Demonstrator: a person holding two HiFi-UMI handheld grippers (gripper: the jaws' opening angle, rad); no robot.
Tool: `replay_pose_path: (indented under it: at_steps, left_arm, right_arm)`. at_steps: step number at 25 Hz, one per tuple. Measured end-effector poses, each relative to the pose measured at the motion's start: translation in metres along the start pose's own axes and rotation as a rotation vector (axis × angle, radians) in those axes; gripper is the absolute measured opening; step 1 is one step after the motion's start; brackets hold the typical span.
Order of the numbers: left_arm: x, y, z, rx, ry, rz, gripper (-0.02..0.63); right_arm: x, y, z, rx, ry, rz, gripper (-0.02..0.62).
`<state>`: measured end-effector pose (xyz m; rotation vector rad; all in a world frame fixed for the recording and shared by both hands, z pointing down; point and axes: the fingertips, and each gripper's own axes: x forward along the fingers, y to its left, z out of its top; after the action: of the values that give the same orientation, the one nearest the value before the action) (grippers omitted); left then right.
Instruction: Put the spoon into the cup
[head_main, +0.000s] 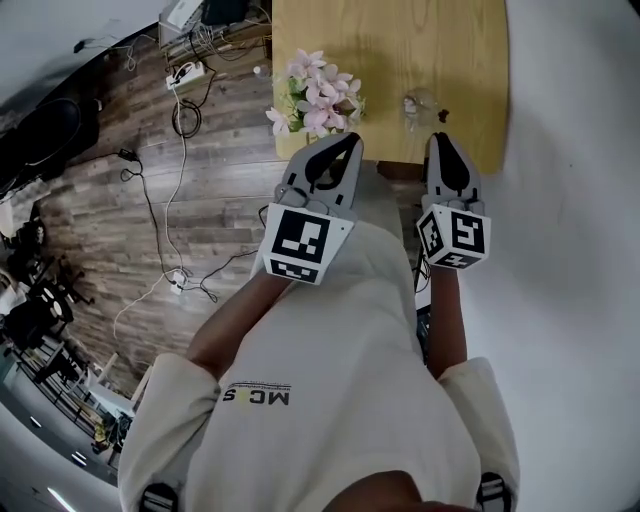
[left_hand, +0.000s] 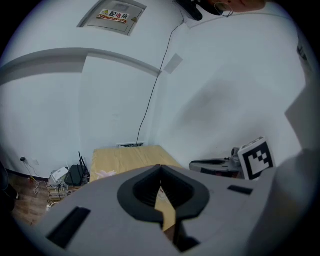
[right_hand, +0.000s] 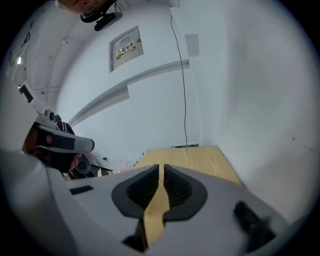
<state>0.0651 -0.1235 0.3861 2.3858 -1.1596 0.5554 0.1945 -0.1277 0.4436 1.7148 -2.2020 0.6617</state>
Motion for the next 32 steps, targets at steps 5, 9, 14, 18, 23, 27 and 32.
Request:
replay_pose_path:
  at_steps: [5, 9, 14, 18, 23, 27, 32]
  left_arm:
    - [-0.017, 0.001, 0.013, 0.006, -0.035, -0.015, 0.014]
    - [-0.029, 0.006, 0.024, -0.008, -0.070, -0.017, 0.014]
    - [-0.037, 0.013, 0.040, -0.007, -0.134, -0.013, 0.014]
    - [-0.048, 0.017, 0.049, -0.003, -0.169, 0.000, 0.014]
    - [-0.050, 0.014, 0.055, 0.011, -0.183, -0.005, 0.014]
    - [-0.047, 0.014, 0.052, 0.016, -0.177, -0.009, 0.014]
    - [-0.045, 0.011, 0.053, 0.020, -0.171, -0.012, 0.014]
  right_arm:
    - [-0.018, 0.007, 0.029, -0.060, 0.006, -0.014, 0.046]
    - [-0.031, 0.018, 0.048, -0.098, -0.008, 0.003, 0.048]
    - [-0.041, 0.034, 0.068, -0.134, -0.070, 0.063, 0.048]
    - [-0.052, 0.050, 0.083, -0.144, -0.127, 0.124, 0.048]
    - [-0.057, 0.059, 0.092, -0.148, -0.137, 0.170, 0.046]
    - [-0.052, 0.063, 0.088, -0.182, -0.121, 0.193, 0.046]
    - [-0.053, 0.065, 0.083, -0.207, -0.098, 0.216, 0.044]
